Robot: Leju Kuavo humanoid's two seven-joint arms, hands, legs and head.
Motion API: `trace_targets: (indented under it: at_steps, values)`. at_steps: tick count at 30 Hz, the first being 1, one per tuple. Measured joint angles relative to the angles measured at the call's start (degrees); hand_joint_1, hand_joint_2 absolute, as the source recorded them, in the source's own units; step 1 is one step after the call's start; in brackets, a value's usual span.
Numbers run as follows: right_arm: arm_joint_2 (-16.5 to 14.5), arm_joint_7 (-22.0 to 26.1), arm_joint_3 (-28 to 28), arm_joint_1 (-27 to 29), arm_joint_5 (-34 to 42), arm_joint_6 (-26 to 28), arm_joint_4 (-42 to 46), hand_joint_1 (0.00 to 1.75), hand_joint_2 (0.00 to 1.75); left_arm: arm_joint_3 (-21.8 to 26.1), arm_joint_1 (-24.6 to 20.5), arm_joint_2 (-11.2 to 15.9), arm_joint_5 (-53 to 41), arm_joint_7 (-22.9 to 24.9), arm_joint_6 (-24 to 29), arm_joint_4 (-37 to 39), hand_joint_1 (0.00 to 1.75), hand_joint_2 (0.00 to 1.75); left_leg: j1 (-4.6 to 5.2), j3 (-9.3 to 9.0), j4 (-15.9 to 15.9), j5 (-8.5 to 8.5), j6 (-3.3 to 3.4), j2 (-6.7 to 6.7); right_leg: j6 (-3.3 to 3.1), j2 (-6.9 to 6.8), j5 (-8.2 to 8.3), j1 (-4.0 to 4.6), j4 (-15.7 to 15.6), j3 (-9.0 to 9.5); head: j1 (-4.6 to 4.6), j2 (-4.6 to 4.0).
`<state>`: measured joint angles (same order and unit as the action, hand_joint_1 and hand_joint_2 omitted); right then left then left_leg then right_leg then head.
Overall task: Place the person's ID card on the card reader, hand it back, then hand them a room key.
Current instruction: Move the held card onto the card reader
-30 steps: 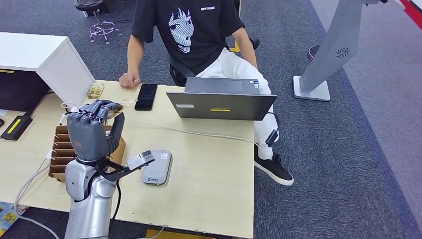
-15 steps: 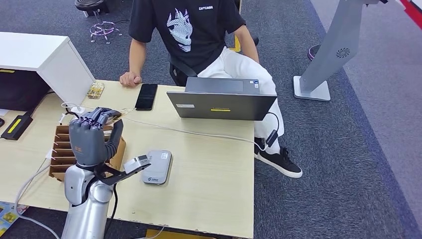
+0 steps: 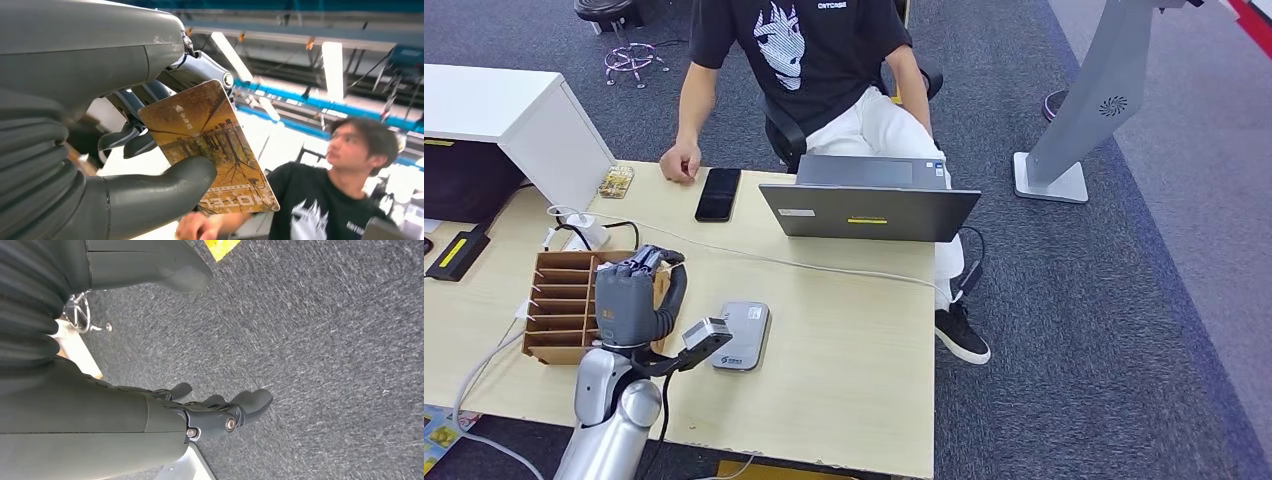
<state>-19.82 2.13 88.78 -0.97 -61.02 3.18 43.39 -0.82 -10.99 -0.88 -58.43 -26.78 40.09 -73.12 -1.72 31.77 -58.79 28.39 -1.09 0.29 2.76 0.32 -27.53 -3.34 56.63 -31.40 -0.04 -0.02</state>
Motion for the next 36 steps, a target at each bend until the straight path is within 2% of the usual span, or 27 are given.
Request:
trace_targets:
  at_steps: [20,28,36]
  values:
    - [0.0,0.76,0.1,0.05,-0.02,-0.7,-0.15,0.0,1.75,-3.32,0.33,0.61,2.49,0.18,0.0,9.93,1.75,1.75,0.0,0.01,0.0,0.0,0.0,0.0,0.0,0.0,0.0,0.0,0.0,-0.01,0.0,0.0]
    - [0.0,-1.15,0.32,0.41,1.51,-2.43,1.07,0.0,1.75,-6.06,0.34,-0.22,1.1,1.88,0.01,11.78,1.75,1.75,0.0,0.02,0.0,0.0,0.0,0.0,0.0,0.0,0.0,0.0,-0.01,-0.01,0.01,0.0]
    - [0.0,-1.61,0.39,0.67,1.59,-3.16,2.5,0.0,1.75,-6.63,0.98,0.01,1.97,2.08,0.02,12.07,1.75,1.75,0.0,0.02,0.0,0.0,0.0,0.0,0.0,-0.01,0.0,0.0,0.0,-0.01,-0.01,0.0]
